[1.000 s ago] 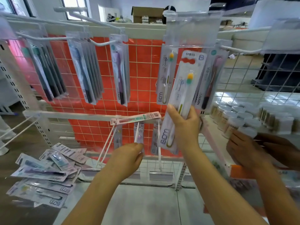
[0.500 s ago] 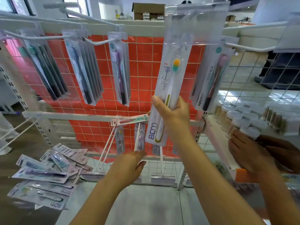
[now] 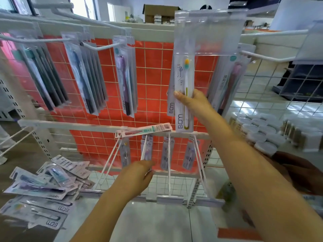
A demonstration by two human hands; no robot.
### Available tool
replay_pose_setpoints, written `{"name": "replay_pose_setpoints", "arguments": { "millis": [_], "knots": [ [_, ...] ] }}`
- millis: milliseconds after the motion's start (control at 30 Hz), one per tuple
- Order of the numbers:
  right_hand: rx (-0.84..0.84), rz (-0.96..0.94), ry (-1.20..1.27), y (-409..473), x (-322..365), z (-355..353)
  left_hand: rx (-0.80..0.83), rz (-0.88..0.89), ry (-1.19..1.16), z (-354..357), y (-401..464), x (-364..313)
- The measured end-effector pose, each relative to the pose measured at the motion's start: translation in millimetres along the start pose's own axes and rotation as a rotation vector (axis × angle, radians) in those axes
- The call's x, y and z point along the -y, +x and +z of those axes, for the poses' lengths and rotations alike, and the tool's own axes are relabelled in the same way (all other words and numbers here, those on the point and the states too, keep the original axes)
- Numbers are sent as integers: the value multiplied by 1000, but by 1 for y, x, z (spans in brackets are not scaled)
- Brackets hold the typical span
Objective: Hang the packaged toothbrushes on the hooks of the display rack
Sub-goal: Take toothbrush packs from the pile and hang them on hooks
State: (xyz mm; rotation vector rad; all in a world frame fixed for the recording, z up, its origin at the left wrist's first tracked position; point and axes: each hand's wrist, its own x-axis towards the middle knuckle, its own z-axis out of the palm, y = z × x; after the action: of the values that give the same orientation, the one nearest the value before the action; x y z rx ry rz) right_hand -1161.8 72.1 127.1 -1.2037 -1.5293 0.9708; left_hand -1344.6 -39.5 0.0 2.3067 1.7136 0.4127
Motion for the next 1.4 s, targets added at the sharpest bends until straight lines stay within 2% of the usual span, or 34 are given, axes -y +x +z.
{"name": "replay_pose_setpoints", "arguments": {
  "millis": [167, 367, 833, 1033, 1267, 1333, 1400],
  "knots": [
    [100, 32, -31, 15, -3, -9, 12, -12, 36, 2, 5, -6],
    [129, 22, -14, 20, -2, -10, 4, -12, 46, 1, 10, -17],
    [58, 28, -12, 13, 1, -5, 58, 47, 59, 6, 11, -30],
    [24, 164, 58, -6, -16, 8, 60, 41, 72, 1, 7, -21],
    [335, 535, -154, -18, -79, 29, 69, -14, 76, -6, 2, 3],
    [375, 626, -219, -21, -93, 39, 73, -27, 102, -8, 4, 8],
    [363, 630, -249, -23, -99, 49, 65, -42, 109, -11, 6, 14]
  ]
}}
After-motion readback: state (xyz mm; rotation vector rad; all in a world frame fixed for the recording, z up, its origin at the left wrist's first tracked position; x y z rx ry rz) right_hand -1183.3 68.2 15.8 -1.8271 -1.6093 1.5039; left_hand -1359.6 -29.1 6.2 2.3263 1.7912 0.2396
